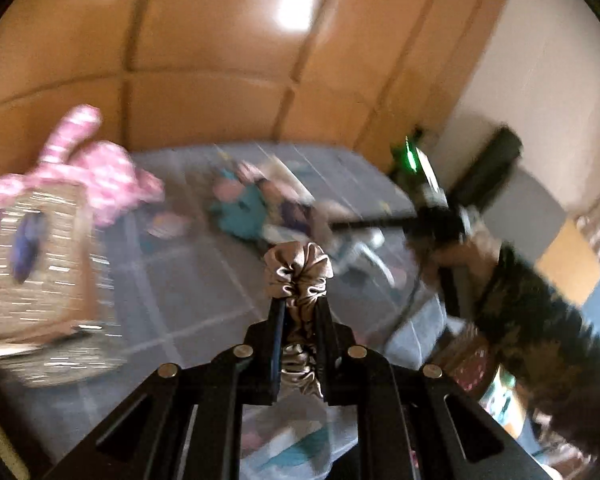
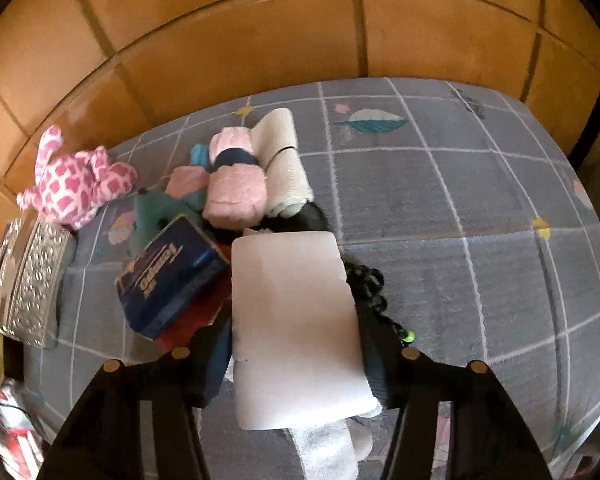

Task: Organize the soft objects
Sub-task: 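Drop the scrunchie into the gold tray with the left tool while the right tool grasps the white pad, then carry the white pad into the gold tray and open the right tool, then move the right tool back toward the pile of soft items, then grasp the blue Tempo tissue pack with the left tool while the right tool grasps the white socks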

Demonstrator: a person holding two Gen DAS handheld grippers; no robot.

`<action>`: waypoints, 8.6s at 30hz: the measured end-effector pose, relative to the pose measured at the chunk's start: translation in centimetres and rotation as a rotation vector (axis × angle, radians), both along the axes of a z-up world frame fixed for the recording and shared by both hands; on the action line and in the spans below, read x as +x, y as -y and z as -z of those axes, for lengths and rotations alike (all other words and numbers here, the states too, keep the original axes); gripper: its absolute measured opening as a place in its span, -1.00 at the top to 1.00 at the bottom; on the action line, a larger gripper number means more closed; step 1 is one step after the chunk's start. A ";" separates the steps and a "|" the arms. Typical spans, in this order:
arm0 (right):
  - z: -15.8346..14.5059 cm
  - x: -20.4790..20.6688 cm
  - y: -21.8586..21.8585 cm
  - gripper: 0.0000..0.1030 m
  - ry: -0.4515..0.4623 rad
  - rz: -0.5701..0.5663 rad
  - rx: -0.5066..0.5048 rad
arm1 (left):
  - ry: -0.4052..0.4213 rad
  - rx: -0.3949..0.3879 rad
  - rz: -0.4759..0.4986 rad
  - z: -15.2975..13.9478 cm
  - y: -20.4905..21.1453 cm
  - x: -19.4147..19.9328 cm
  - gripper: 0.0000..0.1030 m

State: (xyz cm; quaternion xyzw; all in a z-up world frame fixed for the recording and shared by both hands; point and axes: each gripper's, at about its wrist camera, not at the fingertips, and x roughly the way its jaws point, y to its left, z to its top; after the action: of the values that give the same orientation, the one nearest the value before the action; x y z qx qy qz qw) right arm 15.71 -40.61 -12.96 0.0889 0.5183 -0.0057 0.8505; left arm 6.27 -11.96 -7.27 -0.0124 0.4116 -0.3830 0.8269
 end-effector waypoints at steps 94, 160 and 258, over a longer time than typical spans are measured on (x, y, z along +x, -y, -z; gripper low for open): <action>-8.4 0.2 -20.6 -0.10 0.259 -0.137 0.078 | 0.021 0.210 -1.027 1.2 -27.7 -5.2 -0.99; -6.7 -3.3 -44.4 -0.55 0.296 -0.553 0.052 | 0.047 0.237 -1.179 1.4 -33.1 -6.5 -0.99; 2.5 -1.1 -1.1 0.05 -0.105 0.036 -0.017 | 0.012 0.294 -0.064 8.6 5.7 5.9 -0.28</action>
State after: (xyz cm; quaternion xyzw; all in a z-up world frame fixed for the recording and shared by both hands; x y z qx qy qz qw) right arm 14.61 -39.53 -15.50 0.0904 0.5605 -0.0301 0.8226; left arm 12.15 -17.64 -15.90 0.0980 0.4576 -0.2921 0.8341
